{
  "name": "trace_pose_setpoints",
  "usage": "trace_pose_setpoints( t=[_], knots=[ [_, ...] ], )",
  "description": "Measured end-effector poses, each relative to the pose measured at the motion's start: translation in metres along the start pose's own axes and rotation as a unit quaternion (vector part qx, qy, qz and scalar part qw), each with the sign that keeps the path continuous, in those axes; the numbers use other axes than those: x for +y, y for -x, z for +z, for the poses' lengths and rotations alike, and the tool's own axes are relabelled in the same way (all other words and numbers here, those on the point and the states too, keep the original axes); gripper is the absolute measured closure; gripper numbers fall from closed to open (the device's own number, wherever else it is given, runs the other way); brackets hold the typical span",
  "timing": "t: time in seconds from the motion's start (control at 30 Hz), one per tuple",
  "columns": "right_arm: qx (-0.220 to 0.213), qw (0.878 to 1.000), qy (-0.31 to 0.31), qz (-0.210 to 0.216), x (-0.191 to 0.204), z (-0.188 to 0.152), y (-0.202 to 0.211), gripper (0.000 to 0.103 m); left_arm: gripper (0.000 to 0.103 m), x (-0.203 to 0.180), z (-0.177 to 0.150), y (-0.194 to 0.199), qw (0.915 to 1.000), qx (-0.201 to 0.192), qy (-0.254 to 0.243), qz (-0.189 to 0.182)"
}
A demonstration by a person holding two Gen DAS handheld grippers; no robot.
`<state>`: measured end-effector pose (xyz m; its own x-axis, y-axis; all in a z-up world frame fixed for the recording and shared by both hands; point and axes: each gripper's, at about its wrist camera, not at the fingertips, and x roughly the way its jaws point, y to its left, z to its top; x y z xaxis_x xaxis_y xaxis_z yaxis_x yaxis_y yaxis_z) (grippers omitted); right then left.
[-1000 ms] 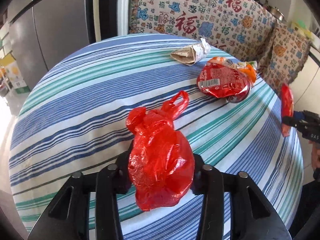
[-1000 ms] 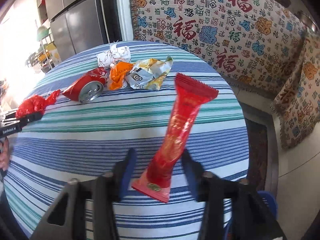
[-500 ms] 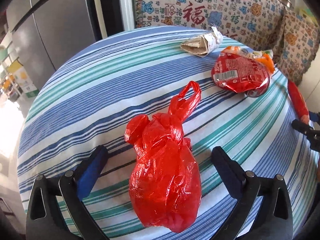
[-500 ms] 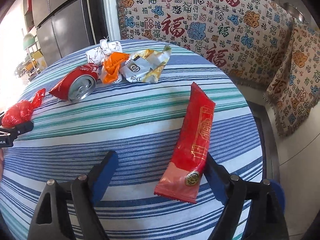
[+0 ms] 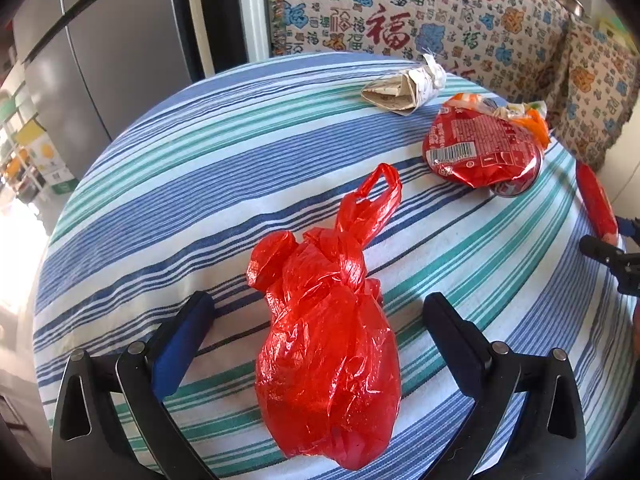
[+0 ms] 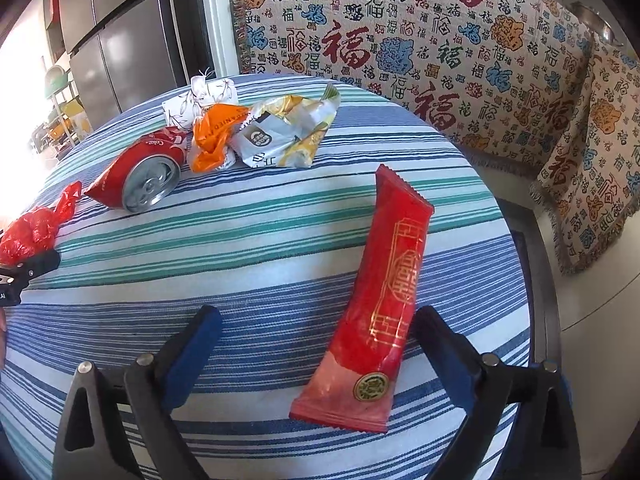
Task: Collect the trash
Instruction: 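Grasp the red plastic bag with the left tool while the right tool grasps the red wrapper, then lift the red bag and red wrapper and carry them over the wastebasket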
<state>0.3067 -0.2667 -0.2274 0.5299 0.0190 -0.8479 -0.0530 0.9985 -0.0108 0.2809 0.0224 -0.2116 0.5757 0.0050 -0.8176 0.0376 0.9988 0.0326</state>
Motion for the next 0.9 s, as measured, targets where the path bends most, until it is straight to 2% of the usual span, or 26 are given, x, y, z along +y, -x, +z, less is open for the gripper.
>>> trace_pose_setpoints(
  t=[0.1, 0.23, 0.43, 0.7, 0.83, 0.9],
  knots=[
    [0.003, 1.000, 0.013, 0.010, -0.003, 0.001, 0.000, 0.001, 0.000, 0.004, 0.004, -0.003, 0.9990, 0.002, -0.036, -0.026],
    [0.006, 0.999, 0.030, 0.023, -0.008, -0.003, 0.004, 0.001, 0.000, 0.017, 0.005, -0.002, 0.9982, 0.003, -0.048, -0.036],
    [0.014, 0.999, 0.037, 0.028, -0.022, -0.011, 0.012, 0.001, 0.000, 0.018, 0.004, -0.001, 0.9984, 0.002, -0.045, -0.033],
    [0.027, 0.999, 0.012, 0.015, -0.035, -0.013, 0.018, 0.002, 0.000, 0.018, 0.003, -0.001, 0.9990, 0.004, -0.037, -0.024],
    [0.014, 0.999, -0.005, 0.041, -0.031, -0.009, 0.018, 0.002, 0.001, 0.017, 0.003, -0.001, 0.9992, 0.003, -0.034, -0.021],
    [0.018, 1.000, 0.013, 0.020, -0.024, -0.007, 0.013, 0.004, 0.003, 0.016, 0.003, 0.000, 0.9992, 0.000, -0.033, -0.022]
  ],
)
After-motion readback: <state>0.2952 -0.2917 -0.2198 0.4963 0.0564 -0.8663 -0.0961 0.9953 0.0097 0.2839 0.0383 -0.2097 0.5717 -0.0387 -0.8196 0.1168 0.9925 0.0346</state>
